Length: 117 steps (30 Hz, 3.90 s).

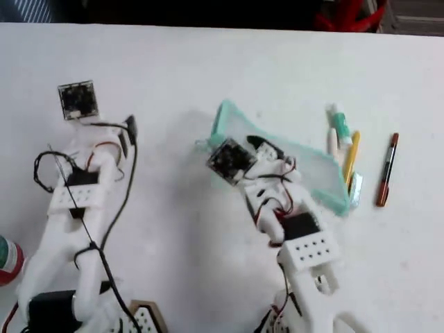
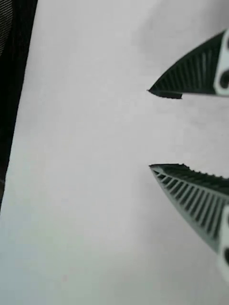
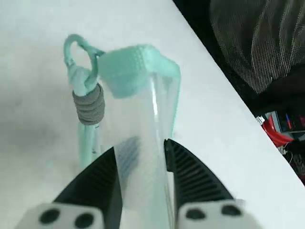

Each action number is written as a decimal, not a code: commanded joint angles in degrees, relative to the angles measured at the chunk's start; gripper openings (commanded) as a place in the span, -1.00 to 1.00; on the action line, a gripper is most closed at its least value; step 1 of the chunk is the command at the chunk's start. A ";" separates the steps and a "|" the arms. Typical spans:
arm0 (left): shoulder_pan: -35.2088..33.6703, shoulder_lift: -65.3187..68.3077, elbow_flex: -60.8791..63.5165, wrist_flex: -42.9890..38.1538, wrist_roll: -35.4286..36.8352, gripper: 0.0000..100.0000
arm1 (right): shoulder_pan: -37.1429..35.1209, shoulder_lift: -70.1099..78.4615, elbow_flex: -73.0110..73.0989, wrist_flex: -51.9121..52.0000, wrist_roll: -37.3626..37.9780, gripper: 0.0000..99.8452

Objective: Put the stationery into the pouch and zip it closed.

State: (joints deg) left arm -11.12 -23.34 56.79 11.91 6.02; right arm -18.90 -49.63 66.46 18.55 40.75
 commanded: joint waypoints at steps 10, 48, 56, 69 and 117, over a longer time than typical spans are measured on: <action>11.30 -13.58 -3.16 15.21 -4.40 -0.52 | -2.33 -16.40 -19.16 30.99 -10.11 -0.96; 38.55 -79.60 -3.96 50.90 -4.48 -0.52 | -38.81 -20.18 -68.92 69.23 -11.16 -0.96; 38.90 -79.69 -8.18 56.44 -8.09 -0.52 | -37.85 -10.07 -77.54 69.32 -3.52 -0.96; 38.99 -79.69 -9.14 55.12 -8.09 -0.52 | -41.01 -8.57 -74.64 70.37 -3.43 -0.96; 37.23 -79.69 1.93 45.80 -6.51 -0.51 | -21.32 -1.54 -69.10 62.90 -3.43 -0.96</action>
State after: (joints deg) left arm 30.29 -103.52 57.23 62.11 -3.30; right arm -39.56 -49.19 0.26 81.67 36.70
